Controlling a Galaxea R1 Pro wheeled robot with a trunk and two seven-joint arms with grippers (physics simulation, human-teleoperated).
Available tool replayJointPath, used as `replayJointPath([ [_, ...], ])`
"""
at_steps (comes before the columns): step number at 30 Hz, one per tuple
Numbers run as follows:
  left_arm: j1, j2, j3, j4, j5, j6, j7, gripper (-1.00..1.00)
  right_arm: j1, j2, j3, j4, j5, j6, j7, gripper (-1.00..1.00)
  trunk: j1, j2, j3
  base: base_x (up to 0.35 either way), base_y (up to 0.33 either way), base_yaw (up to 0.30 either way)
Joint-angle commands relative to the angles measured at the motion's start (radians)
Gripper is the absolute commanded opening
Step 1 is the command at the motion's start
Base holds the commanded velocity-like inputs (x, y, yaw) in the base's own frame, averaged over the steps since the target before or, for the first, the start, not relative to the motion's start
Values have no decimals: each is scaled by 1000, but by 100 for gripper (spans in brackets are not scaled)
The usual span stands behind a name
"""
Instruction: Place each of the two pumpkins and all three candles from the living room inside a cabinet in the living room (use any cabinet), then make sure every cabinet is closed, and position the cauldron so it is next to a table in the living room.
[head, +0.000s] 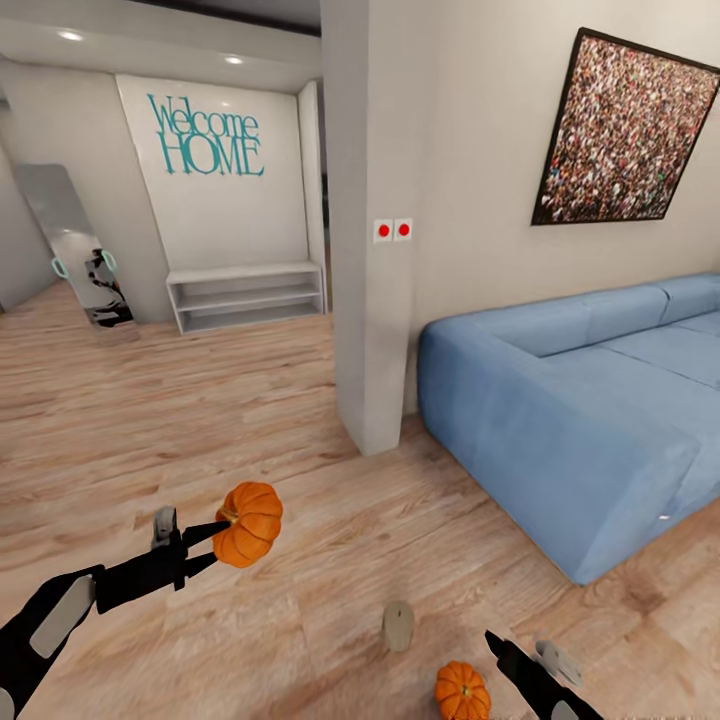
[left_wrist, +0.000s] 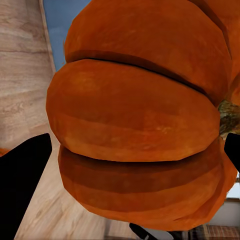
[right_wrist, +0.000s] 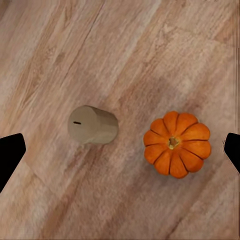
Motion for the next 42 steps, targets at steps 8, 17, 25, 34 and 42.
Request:
replayJointPath([
  [8, -1, 1, -3, 0, 7, 4, 1, -100, -1, 0, -2, 2, -8, -1, 6, 100, 31, -57, -16, 0, 0, -199],
  [17, -1, 0, -3, 0, 6, 4, 1, -100, -1, 0, -1, 2, -7, -1, 5, 100, 65, -120, -42, 0, 0, -35],
  [25, -1, 0, -5, 1, 6, 4, 2, -100, -1, 1, 2, 2, -4, -1, 6, 100, 96, -176, -67, 0, 0, 0],
  [34, -1, 0, -19, 1, 6, 4, 2, -100, -1, 2, 5, 5, -4, 0, 6, 100, 130, -239, -95, 0, 0, 0],
  [42, -1, 0, -20, 1, 6, 4, 2, -100, -1, 2, 8, 5, -4, 0, 7, 100, 161, -295, -120, 0, 0, 0],
])
